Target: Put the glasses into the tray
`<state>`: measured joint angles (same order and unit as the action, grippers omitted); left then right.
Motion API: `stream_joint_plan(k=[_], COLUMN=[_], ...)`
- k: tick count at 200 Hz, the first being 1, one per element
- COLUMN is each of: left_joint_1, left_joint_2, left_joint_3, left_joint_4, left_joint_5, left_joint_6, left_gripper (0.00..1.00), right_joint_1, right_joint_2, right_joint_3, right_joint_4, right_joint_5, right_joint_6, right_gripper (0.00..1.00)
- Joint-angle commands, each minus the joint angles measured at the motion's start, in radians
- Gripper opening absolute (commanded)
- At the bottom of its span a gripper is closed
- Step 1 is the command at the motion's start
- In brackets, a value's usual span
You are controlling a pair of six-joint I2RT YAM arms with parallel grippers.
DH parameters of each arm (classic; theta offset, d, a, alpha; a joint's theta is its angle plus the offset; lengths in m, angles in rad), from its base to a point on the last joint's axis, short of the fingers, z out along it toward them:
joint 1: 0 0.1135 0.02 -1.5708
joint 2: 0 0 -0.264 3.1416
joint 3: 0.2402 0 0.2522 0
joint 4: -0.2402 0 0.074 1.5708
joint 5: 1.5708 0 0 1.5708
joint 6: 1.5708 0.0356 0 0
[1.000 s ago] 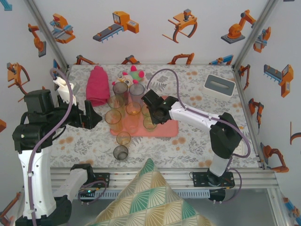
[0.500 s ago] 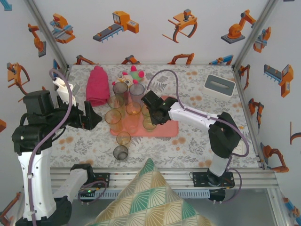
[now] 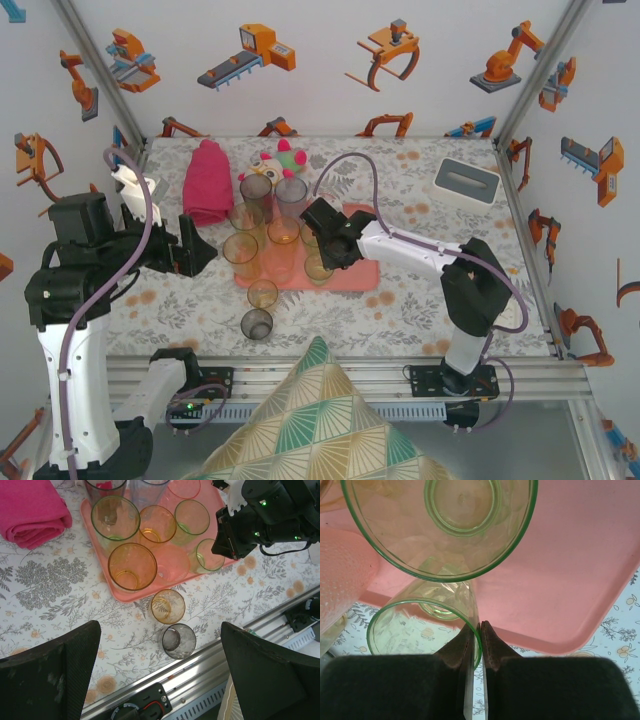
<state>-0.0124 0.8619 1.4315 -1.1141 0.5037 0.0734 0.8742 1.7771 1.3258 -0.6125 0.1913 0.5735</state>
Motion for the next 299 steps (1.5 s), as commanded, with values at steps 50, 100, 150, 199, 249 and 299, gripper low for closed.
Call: stream_joint_plan(k=[50, 100, 150, 199, 249, 299], left_joint_1=[0.003, 0.003, 0.005, 0.005, 0.005, 0.006], left_joint_2=[-0.005, -0.008, -0.008, -0.003, 0.002, 0.005], left_joint_3=[0.001, 0.001, 0.001, 0.007, 0.01, 0.015], left_joint_4=[0.014, 0.017, 0.017, 0.016, 0.018, 0.017], left_joint_5=[0.029, 0.031, 0.031, 0.033, 0.035, 0.032], left_joint_6=[-0.017, -0.02, -0.021, -0.02, -0.022, -0.02], left_gripper=[0.97, 0.97, 0.97, 0.97, 0.97, 0.97], right_joint_1=[0.012, 0.013, 0.014, 0.014, 0.014, 0.013], right_joint_2=[0.002, 0.011, 0.003, -0.038, -0.066, -0.115], right_joint_3=[-0.002, -0.002, -0.004, -0.014, 0.003, -0.013], right_joint_4=[0.01, 0.02, 0.019, 0.017, -0.027, -0.054], right_joint_5=[-0.006, -0.022, -0.02, -0.01, 0.003, 0.018], right_joint_6=[0.02, 0.014, 0.014, 0.007, -0.014, -0.013], right_gripper=[0.15, 0.19, 0.26, 0.32, 0.34, 0.35])
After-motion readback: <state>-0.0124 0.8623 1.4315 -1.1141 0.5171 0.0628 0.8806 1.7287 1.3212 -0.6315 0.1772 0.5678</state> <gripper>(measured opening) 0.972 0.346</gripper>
